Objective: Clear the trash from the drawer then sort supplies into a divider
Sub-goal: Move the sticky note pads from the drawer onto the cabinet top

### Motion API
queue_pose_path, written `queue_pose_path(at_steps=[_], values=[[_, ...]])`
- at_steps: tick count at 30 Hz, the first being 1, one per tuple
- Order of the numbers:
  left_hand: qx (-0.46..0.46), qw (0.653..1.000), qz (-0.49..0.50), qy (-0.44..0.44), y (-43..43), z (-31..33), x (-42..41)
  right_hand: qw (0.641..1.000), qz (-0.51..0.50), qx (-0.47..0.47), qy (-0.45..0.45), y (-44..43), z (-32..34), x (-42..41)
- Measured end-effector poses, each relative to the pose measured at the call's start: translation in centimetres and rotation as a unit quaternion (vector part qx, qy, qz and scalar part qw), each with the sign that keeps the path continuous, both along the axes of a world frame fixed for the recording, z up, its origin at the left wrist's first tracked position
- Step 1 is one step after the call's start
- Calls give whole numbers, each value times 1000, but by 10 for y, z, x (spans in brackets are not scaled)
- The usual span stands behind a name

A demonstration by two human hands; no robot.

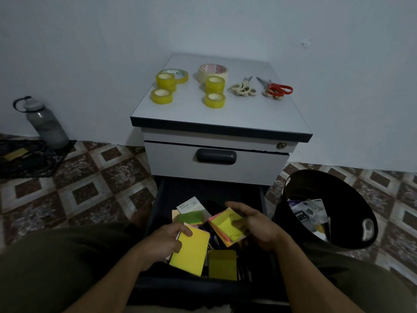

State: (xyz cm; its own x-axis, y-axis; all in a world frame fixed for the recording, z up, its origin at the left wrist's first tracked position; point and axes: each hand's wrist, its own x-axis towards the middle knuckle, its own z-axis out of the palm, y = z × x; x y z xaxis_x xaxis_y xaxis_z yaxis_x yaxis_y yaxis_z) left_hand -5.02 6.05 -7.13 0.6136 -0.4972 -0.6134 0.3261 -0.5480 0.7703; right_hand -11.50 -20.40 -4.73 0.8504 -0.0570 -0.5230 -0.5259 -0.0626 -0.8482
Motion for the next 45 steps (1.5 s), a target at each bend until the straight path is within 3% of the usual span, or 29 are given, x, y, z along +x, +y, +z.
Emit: queue_pose_path(at_steps=[11, 23, 31, 37, 45], values=[[-115, 991, 31, -65, 12, 84, -9, 995, -62, 24, -80, -4, 68, -28], [-231, 945, 90, -215, -46, 208, 28, 963, -139, -23, -229, -42, 189, -38], [-153, 938, 95, -297, -142, 250, 84, 928, -196, -212, -236, -92, 226, 43], [-89, 942, 79, -315, -186, 250, 114, 919, -142, -315, -188, -112, 226, 84], [83, 895, -69, -432, -179, 260, 109, 906, -78, -375, -178, -125, 213, 76]])
